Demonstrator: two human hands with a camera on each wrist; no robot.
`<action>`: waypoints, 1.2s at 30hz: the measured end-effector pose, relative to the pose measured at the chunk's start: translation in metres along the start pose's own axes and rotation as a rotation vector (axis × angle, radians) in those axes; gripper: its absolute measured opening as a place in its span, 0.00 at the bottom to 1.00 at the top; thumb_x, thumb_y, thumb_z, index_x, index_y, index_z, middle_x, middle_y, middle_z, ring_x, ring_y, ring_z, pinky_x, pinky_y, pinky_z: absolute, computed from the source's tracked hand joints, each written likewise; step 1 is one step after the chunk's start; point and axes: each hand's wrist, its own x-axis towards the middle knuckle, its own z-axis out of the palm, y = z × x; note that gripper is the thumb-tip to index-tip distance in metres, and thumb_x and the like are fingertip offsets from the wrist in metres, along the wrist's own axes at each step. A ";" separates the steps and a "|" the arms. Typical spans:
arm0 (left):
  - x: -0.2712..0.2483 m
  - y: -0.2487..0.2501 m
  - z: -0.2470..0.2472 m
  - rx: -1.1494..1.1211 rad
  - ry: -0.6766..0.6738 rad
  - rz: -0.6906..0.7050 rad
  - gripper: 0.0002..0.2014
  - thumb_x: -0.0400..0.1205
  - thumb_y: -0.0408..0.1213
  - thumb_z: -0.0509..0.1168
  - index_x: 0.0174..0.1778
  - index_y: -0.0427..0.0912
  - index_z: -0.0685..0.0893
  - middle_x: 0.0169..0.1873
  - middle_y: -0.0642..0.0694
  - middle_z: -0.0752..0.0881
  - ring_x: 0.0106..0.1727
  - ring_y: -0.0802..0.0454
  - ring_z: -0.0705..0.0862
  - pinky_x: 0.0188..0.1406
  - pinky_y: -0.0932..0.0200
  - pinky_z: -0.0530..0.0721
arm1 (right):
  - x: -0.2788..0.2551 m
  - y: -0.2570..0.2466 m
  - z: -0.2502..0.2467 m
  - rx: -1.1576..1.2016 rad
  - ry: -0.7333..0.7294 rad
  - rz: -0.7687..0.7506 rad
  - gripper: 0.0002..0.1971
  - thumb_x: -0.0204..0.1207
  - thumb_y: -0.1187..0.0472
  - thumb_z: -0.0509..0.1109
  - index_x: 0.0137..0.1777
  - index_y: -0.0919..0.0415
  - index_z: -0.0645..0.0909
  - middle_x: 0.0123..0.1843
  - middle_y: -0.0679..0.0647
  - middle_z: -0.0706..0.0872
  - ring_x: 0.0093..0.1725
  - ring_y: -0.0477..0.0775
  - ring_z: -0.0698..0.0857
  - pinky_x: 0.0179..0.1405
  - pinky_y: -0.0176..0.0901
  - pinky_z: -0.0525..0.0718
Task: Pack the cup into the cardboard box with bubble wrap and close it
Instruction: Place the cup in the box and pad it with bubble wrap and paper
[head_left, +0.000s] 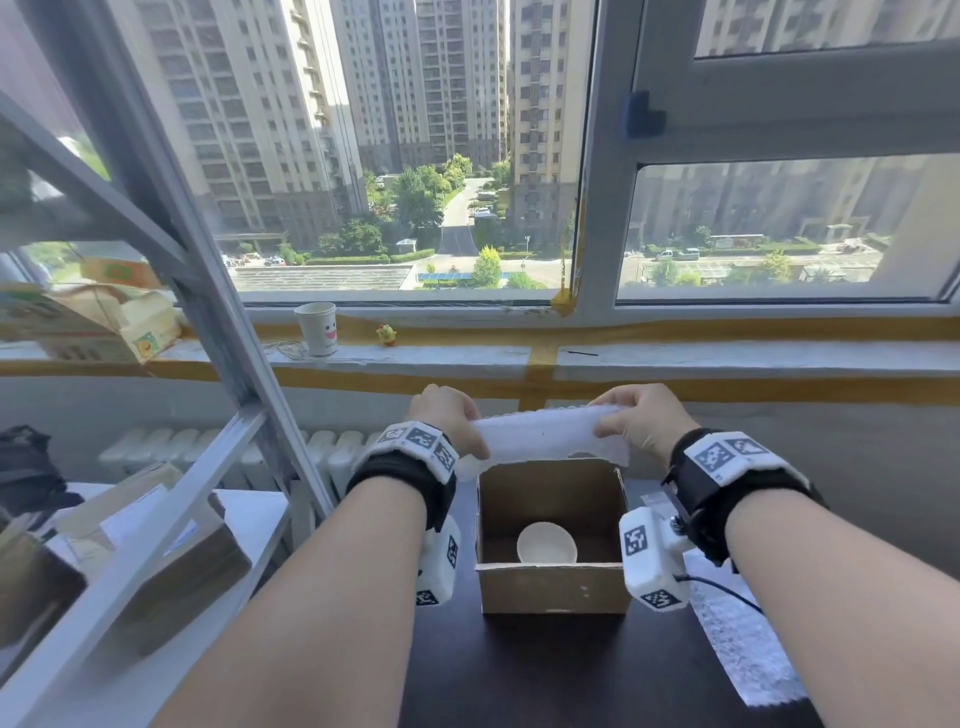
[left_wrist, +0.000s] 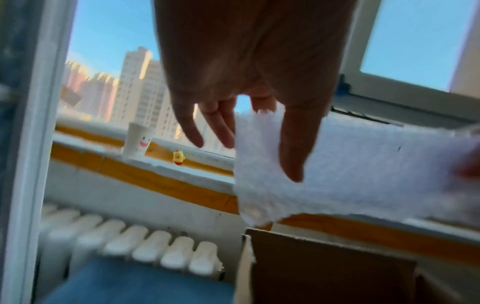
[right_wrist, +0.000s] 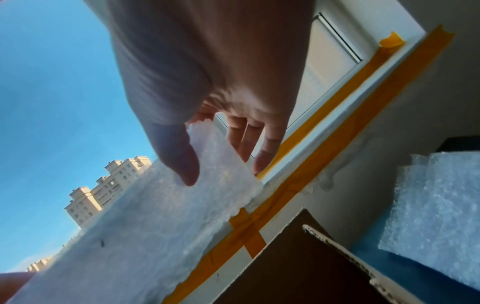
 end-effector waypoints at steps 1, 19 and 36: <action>-0.001 0.002 0.000 0.094 -0.042 0.053 0.26 0.67 0.46 0.81 0.61 0.45 0.87 0.63 0.47 0.82 0.63 0.46 0.82 0.62 0.52 0.83 | -0.003 -0.004 -0.001 -0.036 -0.025 -0.021 0.10 0.67 0.72 0.73 0.42 0.57 0.89 0.47 0.55 0.84 0.50 0.55 0.81 0.45 0.44 0.78; -0.012 0.034 0.015 -0.090 -0.089 0.052 0.23 0.67 0.48 0.70 0.18 0.48 0.61 0.17 0.53 0.62 0.22 0.50 0.61 0.23 0.63 0.58 | -0.009 -0.018 0.006 -0.041 0.081 -0.148 0.14 0.67 0.72 0.72 0.47 0.55 0.88 0.36 0.49 0.79 0.33 0.46 0.77 0.31 0.34 0.74; -0.017 0.035 0.000 -1.169 -0.440 -0.302 0.15 0.81 0.33 0.64 0.61 0.31 0.77 0.50 0.31 0.87 0.47 0.41 0.90 0.44 0.50 0.92 | -0.031 -0.039 0.022 -0.504 -0.027 -0.401 0.14 0.69 0.66 0.73 0.54 0.55 0.88 0.47 0.47 0.80 0.51 0.50 0.82 0.47 0.36 0.77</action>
